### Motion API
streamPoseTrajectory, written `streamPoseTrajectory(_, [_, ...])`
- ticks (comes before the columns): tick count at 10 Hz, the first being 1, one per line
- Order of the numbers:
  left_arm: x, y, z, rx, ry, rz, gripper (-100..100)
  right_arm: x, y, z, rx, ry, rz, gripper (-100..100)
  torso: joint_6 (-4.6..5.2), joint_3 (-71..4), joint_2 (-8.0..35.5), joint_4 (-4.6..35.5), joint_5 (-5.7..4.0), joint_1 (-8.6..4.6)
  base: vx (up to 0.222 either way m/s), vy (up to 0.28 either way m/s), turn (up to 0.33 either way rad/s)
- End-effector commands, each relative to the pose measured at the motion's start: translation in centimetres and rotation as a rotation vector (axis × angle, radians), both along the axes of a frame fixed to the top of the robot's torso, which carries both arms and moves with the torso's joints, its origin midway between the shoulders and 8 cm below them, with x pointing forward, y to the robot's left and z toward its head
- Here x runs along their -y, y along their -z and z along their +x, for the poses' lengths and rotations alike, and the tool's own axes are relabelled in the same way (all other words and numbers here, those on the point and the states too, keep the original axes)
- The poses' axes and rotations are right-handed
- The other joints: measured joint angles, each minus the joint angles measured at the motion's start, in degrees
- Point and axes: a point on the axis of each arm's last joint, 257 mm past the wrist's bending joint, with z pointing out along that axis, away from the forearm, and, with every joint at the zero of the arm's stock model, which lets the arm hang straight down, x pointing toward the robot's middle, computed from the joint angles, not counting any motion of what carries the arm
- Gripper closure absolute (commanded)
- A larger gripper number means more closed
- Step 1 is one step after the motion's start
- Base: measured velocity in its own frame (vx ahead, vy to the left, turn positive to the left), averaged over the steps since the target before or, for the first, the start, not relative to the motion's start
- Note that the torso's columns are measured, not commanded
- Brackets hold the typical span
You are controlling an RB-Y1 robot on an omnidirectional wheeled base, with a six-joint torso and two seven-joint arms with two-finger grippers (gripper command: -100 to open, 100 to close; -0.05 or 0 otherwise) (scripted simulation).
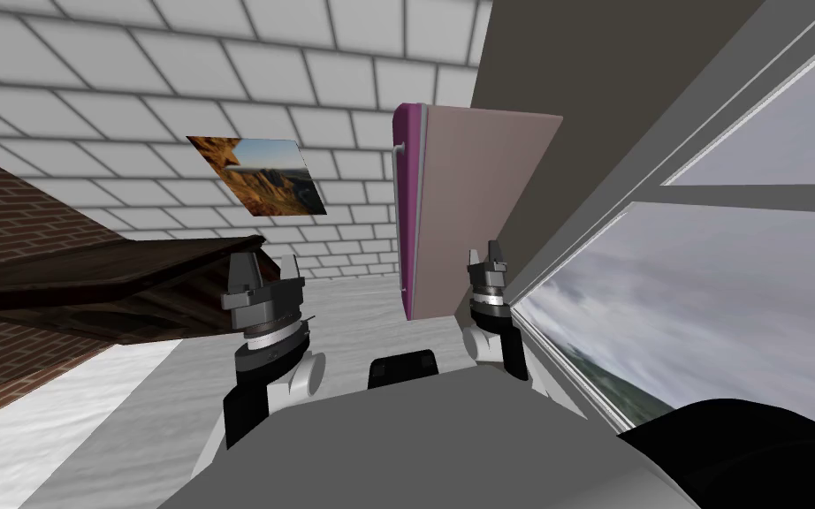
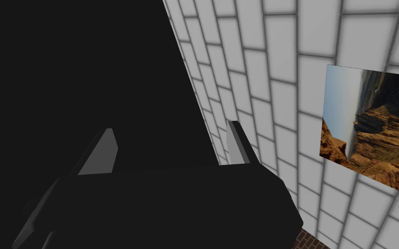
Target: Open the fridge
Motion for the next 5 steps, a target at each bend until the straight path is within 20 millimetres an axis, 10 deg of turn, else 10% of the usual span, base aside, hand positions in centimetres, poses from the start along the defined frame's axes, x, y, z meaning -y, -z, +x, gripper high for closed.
streamPoseTrajectory(1, [0.00, 0.00, 0.00, 0.000, 0.000, 0.000, 0, 0.00, 0.00, 0.00, 0.000, 0.000, 0.000, 0, 0.00, -4.7, 2.3, 2.3, 0.00, 0.00, 0.000, 0.000, 0.000])
streamPoseTrajectory(5, [0.00, -0.01, -0.01, 0.000, 0.000, 0.000, 0, 0.00, -0.01, -0.01, 0.000, 0.000, 0.000, 0, 0.00, -36.9, 18.5, 18.5, 0.00, 0.00, 0.000, 0.000, 0.000])
